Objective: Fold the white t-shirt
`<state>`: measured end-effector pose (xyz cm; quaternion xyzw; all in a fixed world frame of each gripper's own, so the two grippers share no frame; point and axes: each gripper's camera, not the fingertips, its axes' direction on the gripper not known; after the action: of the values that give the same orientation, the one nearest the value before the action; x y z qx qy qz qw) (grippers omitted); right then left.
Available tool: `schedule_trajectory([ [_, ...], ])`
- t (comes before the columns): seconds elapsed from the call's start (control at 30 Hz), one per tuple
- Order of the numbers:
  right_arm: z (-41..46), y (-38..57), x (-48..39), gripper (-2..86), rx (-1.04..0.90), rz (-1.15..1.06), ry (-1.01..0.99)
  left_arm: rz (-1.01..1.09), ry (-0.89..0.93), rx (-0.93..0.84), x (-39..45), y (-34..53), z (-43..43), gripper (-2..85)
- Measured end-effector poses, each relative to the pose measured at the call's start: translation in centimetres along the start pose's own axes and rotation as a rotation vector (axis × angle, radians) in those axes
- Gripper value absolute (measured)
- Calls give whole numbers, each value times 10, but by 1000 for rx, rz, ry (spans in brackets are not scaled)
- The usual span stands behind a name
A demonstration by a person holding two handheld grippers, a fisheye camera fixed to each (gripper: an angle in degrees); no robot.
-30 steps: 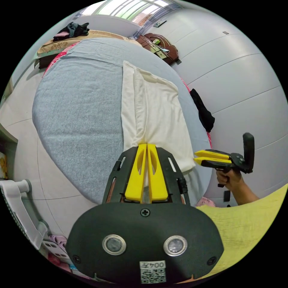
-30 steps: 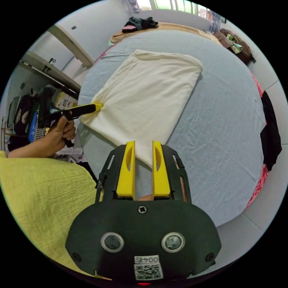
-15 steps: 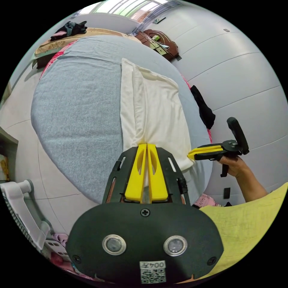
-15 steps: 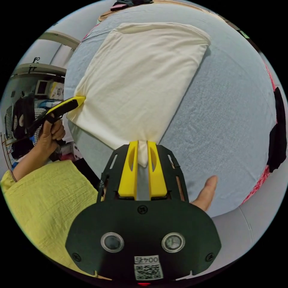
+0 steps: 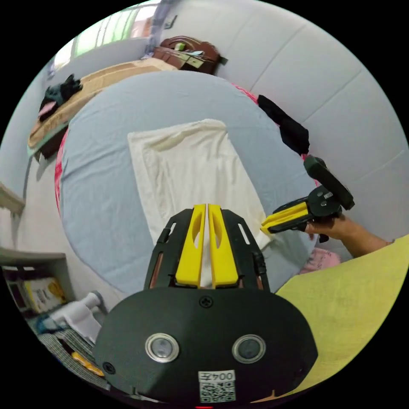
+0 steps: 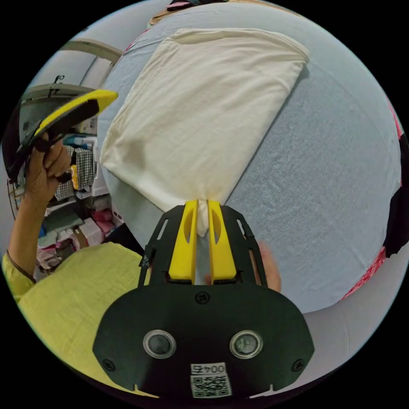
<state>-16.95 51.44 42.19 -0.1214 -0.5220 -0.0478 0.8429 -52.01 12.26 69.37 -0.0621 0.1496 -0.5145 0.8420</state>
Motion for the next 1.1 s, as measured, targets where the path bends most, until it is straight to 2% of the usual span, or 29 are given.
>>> schedule_trajectory([
  [0.13, -1, -7, 16, 38, 4, 9, -54, 170, -54, 6, 33, -80, 9, 44],
  [0.3, -1, -17, 16, 39, -1, 15, -17, 358, -80, -109, 66, -197, 57, 93],
  [0.5, 0, -36, 10, 41, -54, 63, 60, 541, -161, -258, 97, -266, 103, 110],
  [0.73, 1, -54, 7, 39, -94, 104, 104, 553, -175, -343, 99, -288, 128, 81],
  [0.97, 0, -59, 16, 40, -68, 143, 47, 468, -121, -223, 67, -301, 119, 18],
  [1.1, -1, -61, 20, 39, -59, 159, 16, 372, -37, -253, 32, -305, 131, 13],
])
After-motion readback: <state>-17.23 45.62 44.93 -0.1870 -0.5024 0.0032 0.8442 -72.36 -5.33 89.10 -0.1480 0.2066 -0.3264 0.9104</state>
